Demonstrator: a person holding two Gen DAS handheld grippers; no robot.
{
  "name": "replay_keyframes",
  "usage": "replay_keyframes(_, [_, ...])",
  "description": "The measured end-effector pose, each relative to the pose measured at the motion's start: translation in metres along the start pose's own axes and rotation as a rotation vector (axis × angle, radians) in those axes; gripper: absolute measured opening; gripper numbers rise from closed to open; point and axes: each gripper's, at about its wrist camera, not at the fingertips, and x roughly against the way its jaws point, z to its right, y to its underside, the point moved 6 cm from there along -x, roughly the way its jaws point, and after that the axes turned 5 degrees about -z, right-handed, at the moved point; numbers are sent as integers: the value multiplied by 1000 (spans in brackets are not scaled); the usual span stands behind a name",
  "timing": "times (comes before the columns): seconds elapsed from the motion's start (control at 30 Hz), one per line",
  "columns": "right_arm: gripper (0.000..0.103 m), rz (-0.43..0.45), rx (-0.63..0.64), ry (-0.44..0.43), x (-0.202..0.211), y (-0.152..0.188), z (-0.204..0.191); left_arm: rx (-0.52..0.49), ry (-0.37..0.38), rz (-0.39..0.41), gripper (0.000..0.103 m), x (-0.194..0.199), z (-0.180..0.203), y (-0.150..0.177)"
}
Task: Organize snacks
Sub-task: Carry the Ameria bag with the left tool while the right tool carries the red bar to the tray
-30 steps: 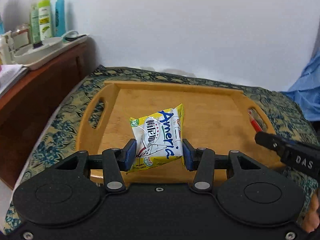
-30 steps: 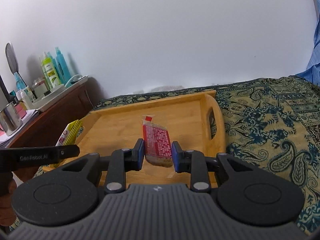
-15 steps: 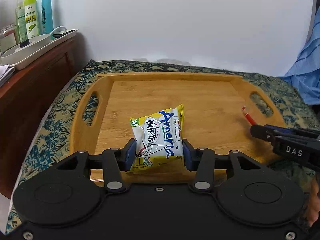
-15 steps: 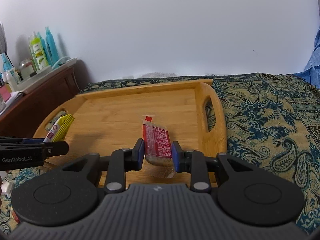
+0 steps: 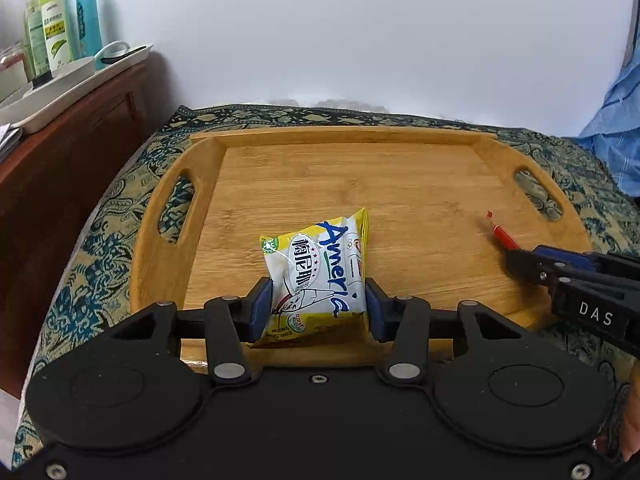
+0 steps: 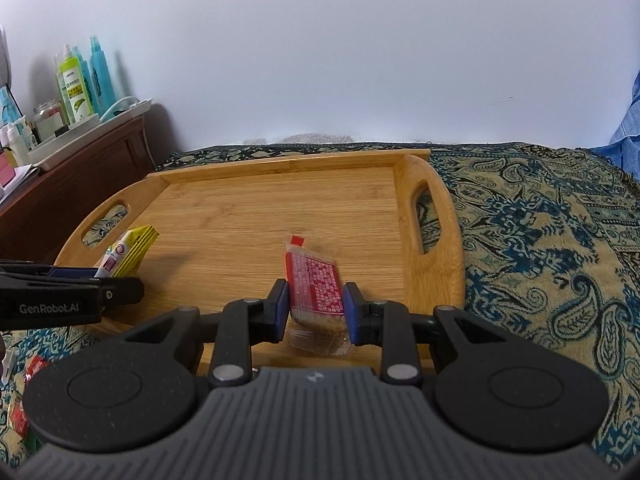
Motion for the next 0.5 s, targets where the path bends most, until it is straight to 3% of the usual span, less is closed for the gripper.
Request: replay_keyframes(0.5, [37,-16,-8,-25,-2,0,-1,-12,-6,-8,50,-4,0,-1])
